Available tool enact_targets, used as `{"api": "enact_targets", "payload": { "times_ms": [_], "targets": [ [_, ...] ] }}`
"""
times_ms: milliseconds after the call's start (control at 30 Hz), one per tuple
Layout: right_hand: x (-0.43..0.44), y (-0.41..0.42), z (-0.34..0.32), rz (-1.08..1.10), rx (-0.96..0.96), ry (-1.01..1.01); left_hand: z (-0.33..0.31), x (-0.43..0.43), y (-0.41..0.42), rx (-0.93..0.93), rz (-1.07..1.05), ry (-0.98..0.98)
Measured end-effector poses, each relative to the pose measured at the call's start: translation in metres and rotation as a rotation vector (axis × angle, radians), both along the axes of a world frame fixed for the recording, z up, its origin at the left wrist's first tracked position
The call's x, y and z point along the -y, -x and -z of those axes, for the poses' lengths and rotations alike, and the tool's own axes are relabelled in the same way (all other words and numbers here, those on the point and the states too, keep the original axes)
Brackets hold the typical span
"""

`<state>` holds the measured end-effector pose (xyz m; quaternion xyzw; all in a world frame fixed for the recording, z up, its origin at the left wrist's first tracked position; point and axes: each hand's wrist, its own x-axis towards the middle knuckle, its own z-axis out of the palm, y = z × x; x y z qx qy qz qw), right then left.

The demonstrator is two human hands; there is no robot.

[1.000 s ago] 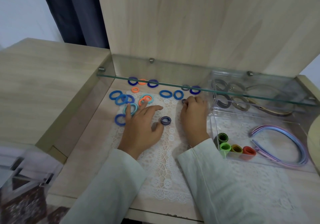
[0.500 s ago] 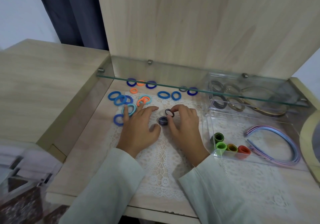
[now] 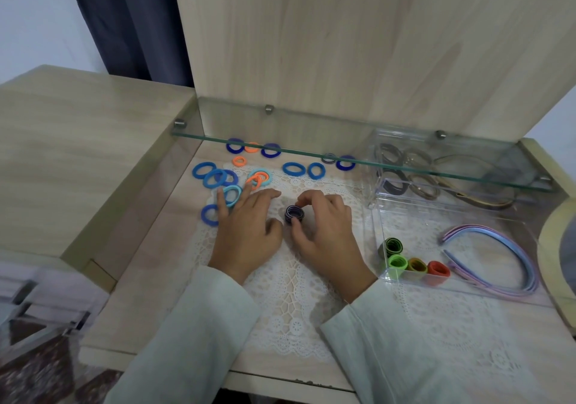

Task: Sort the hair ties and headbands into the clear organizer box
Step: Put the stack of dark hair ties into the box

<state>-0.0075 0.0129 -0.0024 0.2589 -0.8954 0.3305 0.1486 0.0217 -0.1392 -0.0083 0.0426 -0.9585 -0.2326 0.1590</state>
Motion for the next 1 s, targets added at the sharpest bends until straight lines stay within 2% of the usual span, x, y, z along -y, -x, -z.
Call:
{"api": "enact_targets", "payload": {
  "times_ms": [200, 500, 633, 767, 1000],
  "targets": [
    [0.000, 0.001, -0.002, 0.029, 0.019, 0.053, 0.001, 0.000, 0.000, -0.015, 0.002, -0.018],
    [0.011, 0.051, -0.004, 0.308, 0.046, 0.268, 0.002, 0.000, 0.004, -0.040, -0.014, -0.080],
    [0.015, 0.070, -0.003, 0.416, -0.006, 0.158, 0.002, -0.001, 0.004, -0.050, -0.017, -0.091],
    [0.016, 0.093, 0.003, 0.459, 0.088, 0.075, 0.001, -0.001, 0.005, -0.032, -0.009, -0.099],
    [0.014, 0.113, 0.011, 0.487, 0.101, -0.059, -0.002, -0.002, 0.007, 0.000, -0.030, -0.112]
  ]
}}
